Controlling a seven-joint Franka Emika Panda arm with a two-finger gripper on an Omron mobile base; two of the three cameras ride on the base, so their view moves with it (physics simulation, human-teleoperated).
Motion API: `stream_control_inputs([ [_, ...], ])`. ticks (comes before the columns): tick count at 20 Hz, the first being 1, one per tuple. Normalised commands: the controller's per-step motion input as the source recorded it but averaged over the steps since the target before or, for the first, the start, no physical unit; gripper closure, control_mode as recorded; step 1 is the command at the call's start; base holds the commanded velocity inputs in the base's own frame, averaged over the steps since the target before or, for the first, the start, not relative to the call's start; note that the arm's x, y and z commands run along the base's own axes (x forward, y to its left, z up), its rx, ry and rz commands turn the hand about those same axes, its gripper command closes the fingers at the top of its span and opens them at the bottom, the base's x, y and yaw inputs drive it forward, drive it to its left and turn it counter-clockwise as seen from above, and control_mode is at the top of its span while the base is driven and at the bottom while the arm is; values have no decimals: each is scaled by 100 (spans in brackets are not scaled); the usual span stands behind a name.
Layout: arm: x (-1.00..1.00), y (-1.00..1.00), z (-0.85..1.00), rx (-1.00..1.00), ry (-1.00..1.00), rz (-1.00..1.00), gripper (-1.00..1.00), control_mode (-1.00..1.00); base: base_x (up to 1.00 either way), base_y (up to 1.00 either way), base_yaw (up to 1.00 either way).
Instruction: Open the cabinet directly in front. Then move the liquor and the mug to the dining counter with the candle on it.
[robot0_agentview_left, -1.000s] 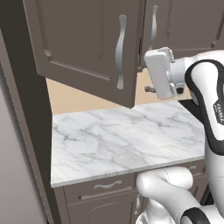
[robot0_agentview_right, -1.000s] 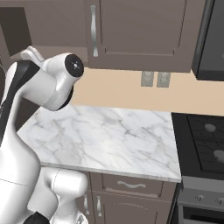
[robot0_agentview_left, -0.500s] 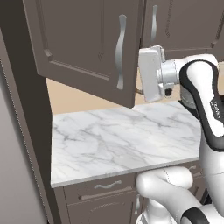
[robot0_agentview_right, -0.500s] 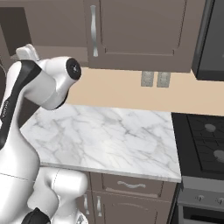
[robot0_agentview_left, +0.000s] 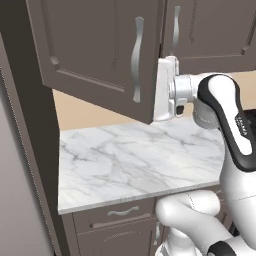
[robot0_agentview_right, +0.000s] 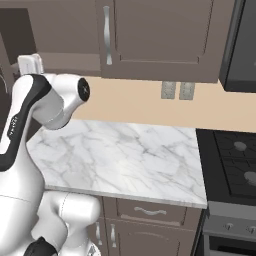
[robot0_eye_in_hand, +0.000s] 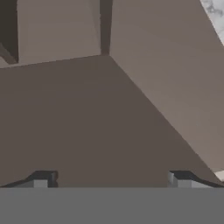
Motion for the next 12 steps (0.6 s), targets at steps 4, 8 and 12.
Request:
stream_control_inputs([
  [4,-16,39,0,10,12,6,-100,-100,0,0,0],
  [8,-26,45,0,7,11,6,-100,-100,0,0,0],
  [12,-22,46,0,4,11,5,-100,-100,0,0,0],
])
